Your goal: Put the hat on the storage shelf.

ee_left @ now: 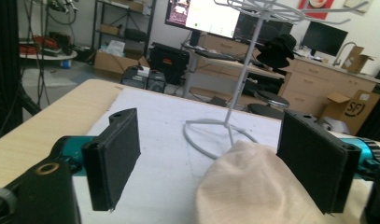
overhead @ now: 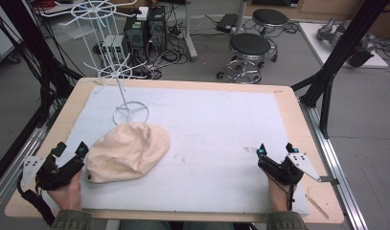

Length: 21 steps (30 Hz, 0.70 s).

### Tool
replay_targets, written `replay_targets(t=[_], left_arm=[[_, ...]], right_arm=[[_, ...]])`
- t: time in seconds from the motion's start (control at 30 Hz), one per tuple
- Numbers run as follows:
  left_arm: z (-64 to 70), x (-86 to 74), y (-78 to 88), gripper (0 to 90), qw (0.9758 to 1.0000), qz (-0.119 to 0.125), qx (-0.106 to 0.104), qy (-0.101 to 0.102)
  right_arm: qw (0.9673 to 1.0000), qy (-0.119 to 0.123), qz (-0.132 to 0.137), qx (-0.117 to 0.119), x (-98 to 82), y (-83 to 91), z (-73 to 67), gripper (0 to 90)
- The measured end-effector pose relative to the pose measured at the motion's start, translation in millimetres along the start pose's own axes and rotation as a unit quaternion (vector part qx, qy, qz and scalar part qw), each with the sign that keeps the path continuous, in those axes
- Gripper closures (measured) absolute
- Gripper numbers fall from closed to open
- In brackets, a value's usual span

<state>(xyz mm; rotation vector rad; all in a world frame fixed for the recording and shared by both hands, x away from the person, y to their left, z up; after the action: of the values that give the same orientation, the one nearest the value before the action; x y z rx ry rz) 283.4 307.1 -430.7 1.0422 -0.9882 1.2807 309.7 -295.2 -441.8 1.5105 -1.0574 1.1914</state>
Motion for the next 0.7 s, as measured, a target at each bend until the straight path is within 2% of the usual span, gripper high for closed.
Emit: replay_targets(t=[0.1, 0.4, 0.47, 0.5, 0.57, 0.6, 0.63, 0.7], left_arm=[[6.3, -0.7, -1.2, 20.4, 0.9999, -0.005, -0.011, -0.005], [20.0, -0.7, -6.0, 21.3, 0.9988, -0.02, -0.045, -0.003], [28.6, -0.8, -8.3, 21.3, 0.9977, -0.027, -0.061, -0.008], [28.6, -0.8, -8.3, 21.3, 0.9977, -0.027, -0.061, -0.008], [39.3, -2.3, -12.0, 21.3, 0.9957, -0.037, -0.084, -0.015], [39.3, -2.3, -12.0, 21.8, 0.9957, -0.037, -0.084, -0.015], [45.1, -3.4, -14.5, 22.4, 0.9942, -0.043, -0.097, -0.017], [46.9, -3.8, -15.4, 22.4, 0.9937, -0.046, -0.101, -0.019]], right_arm=[[1.0, -0.001, 0.002, 0.001, 0.0, -0.6, -0.3, 5.0], [1.0, 0.001, -0.003, 0.009, -0.7, -1.6, -1.3, 5.0], [0.9999, 0.0, -0.004, 0.01, -1.0, -2.1, -1.7, 5.0], [0.9999, 0.0, -0.004, 0.01, -1.1, -2.2, -1.7, 5.0], [0.9999, 0.0, -0.006, 0.01, -1.2, -2.1, -1.5, 5.0], [0.9999, -0.001, -0.007, 0.01, -1.3, -2.1, -1.5, 5.0], [0.9999, -0.001, -0.006, 0.01, -1.3, -2.1, -1.5, 5.0], [0.9999, -0.001, -0.006, 0.01, -1.2, -2.1, -1.5, 5.0]])
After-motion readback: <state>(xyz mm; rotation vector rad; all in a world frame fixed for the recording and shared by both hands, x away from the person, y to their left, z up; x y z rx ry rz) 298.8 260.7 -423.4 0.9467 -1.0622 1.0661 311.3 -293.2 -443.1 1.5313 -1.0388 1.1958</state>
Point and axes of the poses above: each handheld gripper's, and its own axes: y roughly backward along the jaws, x roughly out of its top, z roughly to its right, the point moved 5 cm from there along -y, roughly forward along the jaws, and after that the axes turned 7 degrees about x, right-handed, at the moved point
